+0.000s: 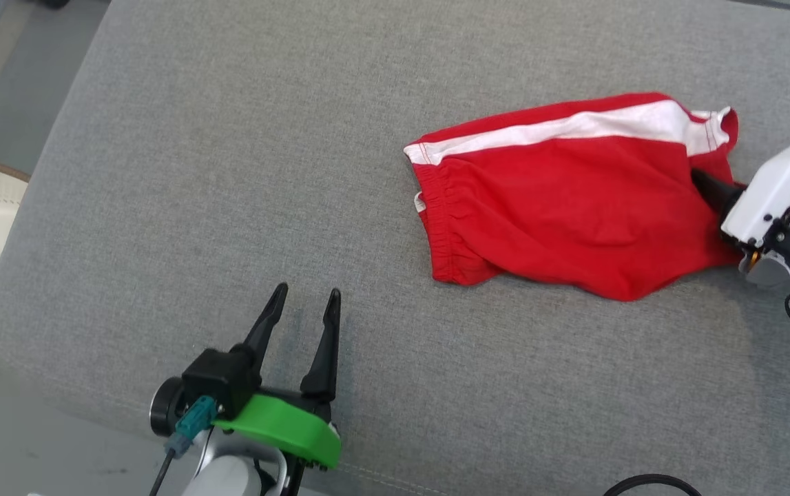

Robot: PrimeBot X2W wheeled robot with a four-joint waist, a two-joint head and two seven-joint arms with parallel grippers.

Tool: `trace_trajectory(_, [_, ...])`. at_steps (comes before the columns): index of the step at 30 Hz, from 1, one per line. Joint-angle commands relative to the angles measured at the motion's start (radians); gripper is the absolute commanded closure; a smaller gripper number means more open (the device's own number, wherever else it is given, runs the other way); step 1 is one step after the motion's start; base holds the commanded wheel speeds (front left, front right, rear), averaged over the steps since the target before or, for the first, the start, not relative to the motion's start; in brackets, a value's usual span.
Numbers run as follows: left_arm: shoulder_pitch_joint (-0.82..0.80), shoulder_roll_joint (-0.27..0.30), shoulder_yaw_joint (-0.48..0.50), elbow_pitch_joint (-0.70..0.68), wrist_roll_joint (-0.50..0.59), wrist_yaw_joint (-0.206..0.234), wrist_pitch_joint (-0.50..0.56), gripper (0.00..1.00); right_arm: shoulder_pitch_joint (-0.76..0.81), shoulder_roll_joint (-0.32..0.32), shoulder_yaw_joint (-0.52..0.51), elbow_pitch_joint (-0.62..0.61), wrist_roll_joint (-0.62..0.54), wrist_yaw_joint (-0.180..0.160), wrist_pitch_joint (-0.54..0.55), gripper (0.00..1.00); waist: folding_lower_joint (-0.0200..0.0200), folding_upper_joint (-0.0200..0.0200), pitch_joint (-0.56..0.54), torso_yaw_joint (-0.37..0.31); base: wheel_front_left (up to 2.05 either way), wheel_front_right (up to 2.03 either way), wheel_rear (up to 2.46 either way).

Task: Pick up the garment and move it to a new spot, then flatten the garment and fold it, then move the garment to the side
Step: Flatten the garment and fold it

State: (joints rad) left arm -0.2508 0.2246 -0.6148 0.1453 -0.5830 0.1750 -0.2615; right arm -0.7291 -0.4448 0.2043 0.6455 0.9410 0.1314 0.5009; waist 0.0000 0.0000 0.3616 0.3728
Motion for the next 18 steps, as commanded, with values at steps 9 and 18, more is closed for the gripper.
trace_trajectory(9, [0.201,0.019,0.078,0.008,0.112,-0.063,-0.004,0.0,0.189,-0.038,-0.172,-0.006,0.067,-0.001,-0.034,1.0,0.0,0.0,-0.232,-0.15,0.0,0.0,0.0])
trace_trajectory(18, [0.309,-0.006,0.132,0.011,0.184,-0.114,-0.004,0.0,0.24,-0.05,-0.259,-0.065,-0.006,-0.001,-0.087,1.0,0.0,0.0,-0.257,-0.14,0.0,0.0,0.0])
